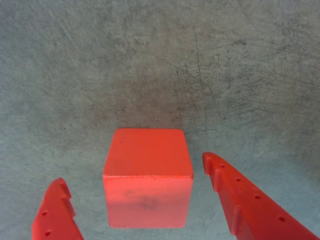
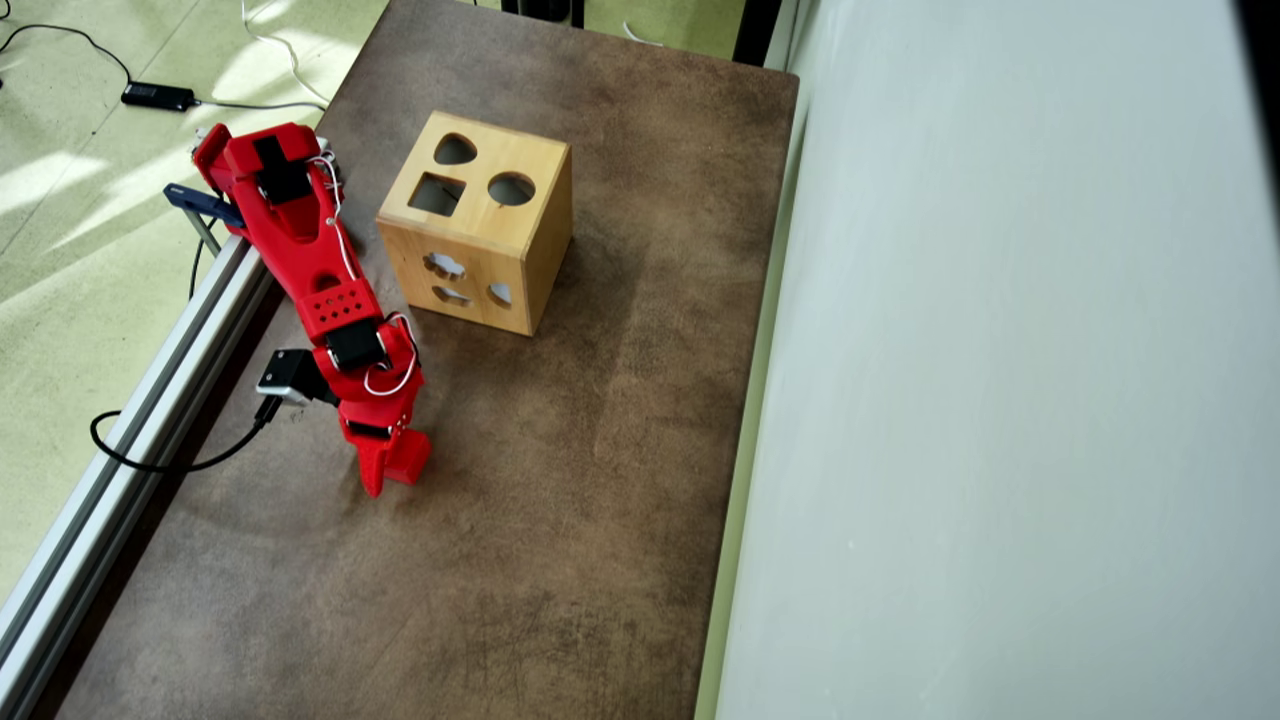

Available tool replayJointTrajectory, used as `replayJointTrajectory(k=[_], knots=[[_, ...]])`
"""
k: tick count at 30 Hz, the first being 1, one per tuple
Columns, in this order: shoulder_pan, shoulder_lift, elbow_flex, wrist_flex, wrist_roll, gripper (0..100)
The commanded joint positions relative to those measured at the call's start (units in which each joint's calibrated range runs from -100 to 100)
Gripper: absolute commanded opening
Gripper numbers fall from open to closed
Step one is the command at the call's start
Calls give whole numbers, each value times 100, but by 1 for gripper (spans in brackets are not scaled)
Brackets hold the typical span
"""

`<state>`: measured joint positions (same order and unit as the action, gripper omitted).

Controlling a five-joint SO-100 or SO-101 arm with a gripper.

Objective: Pick and place the red cube on the square hole

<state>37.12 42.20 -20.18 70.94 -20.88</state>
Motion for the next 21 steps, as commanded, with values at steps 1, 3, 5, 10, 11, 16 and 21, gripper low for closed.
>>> replayJointTrajectory(k=[1,3,5,10,11,16,21], knots=[[-12,-89,-129,-54,-15,40],[-12,-89,-129,-54,-15,40],[-12,-89,-129,-54,-15,40],[-19,-106,-129,-62,-15,40],[-19,-114,-129,-62,-15,40],[-27,-106,-138,-62,-15,40],[-49,-89,-138,-62,-20,38]])
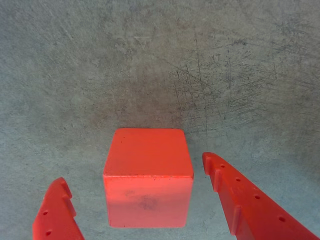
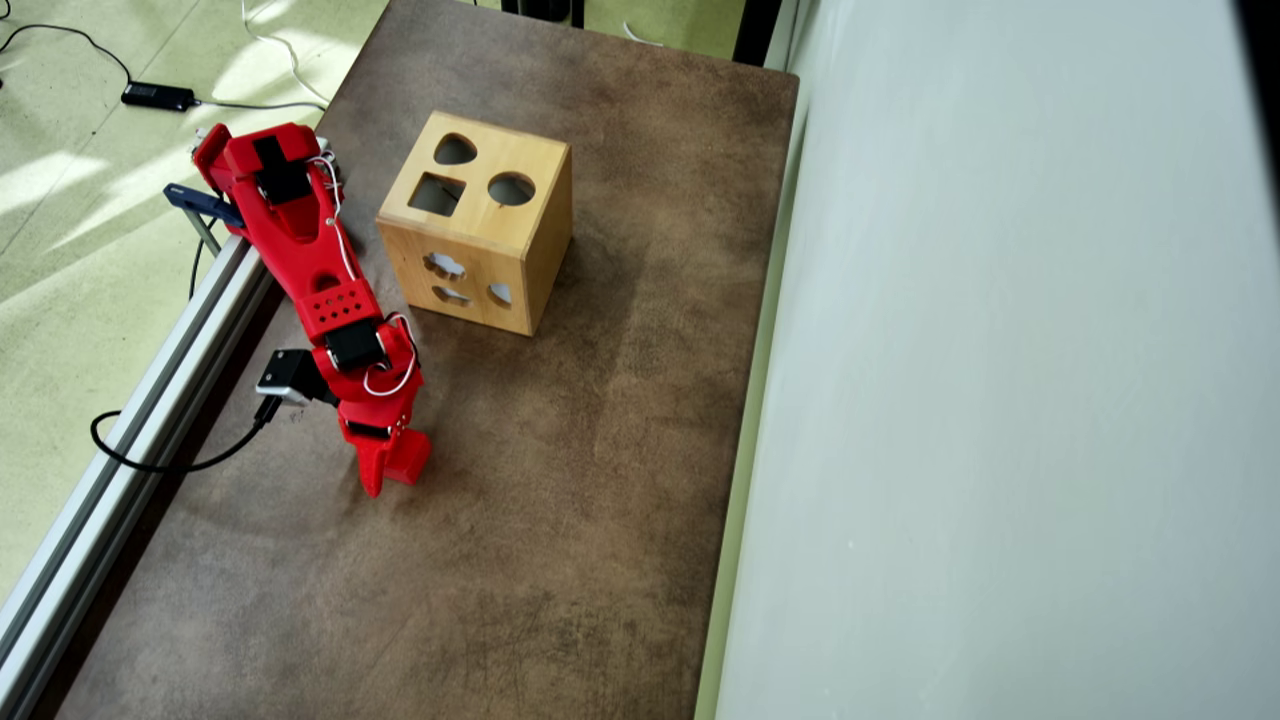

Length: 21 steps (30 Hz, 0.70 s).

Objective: Pick and place the red cube on the square hole

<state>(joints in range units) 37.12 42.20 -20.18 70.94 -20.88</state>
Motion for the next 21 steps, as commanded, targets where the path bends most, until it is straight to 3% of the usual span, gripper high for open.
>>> replayJointTrajectory(k=[1,10,21], knots=[[-57,-97,-138,-62,-20,37],[-19,-148,-138,-62,-20,1],[-19,-157,-138,-62,-20,2]])
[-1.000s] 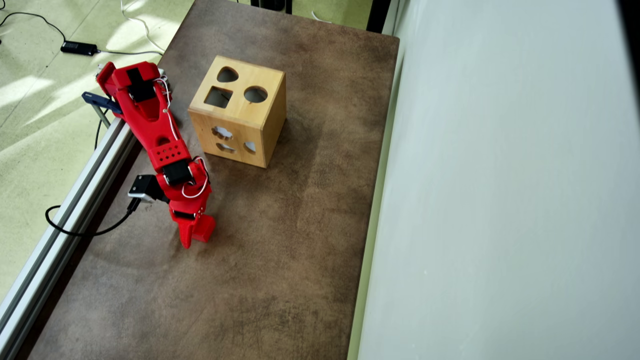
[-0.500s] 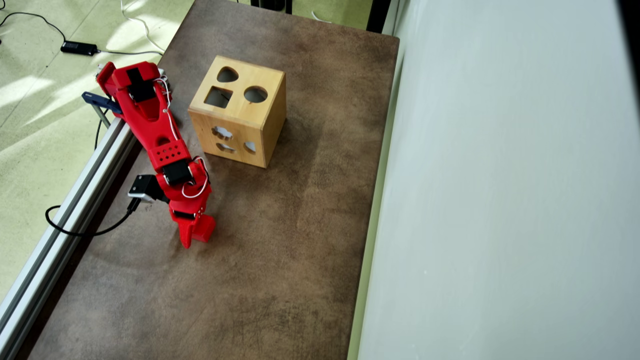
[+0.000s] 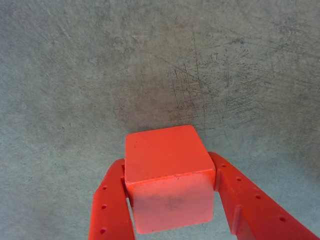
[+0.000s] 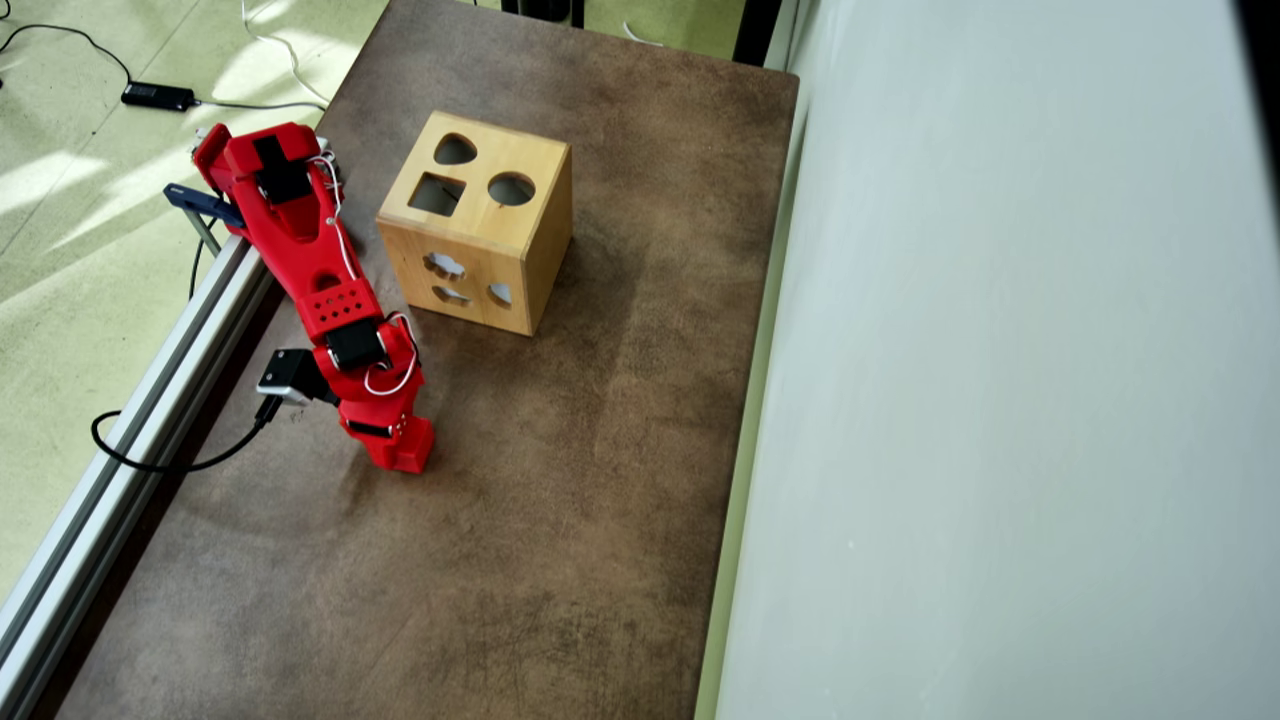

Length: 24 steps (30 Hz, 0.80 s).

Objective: Pick and place the red cube on the square hole

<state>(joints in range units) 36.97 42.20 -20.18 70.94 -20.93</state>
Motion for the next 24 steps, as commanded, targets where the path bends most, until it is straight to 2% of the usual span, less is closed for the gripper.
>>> replayJointTrajectory(k=[1,9,24], knots=[[-5,-157,-138,-62,-15,2],[-5,-284,-138,19,-15,2],[-12,-2212,-120,51,44,2]])
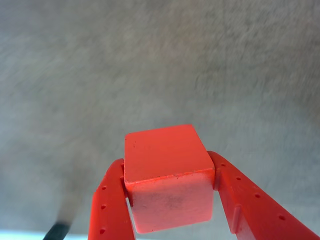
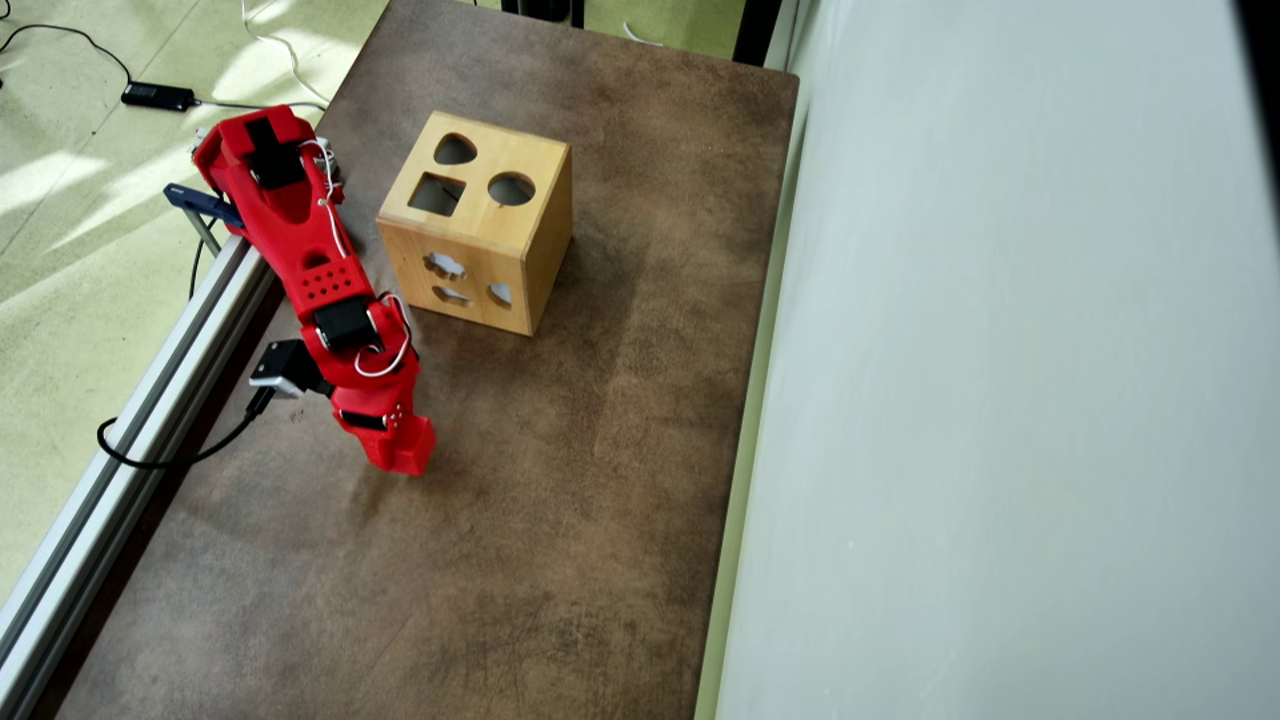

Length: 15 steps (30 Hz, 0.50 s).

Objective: Pick and place the red cube on the square hole

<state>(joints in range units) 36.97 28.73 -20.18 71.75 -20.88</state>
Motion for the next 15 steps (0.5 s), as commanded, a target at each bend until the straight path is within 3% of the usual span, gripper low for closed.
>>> replayJointTrajectory(k=[1,15], knots=[[-5,-983,-120,2,39,2],[2,-3089,-129,1409,-10,2]])
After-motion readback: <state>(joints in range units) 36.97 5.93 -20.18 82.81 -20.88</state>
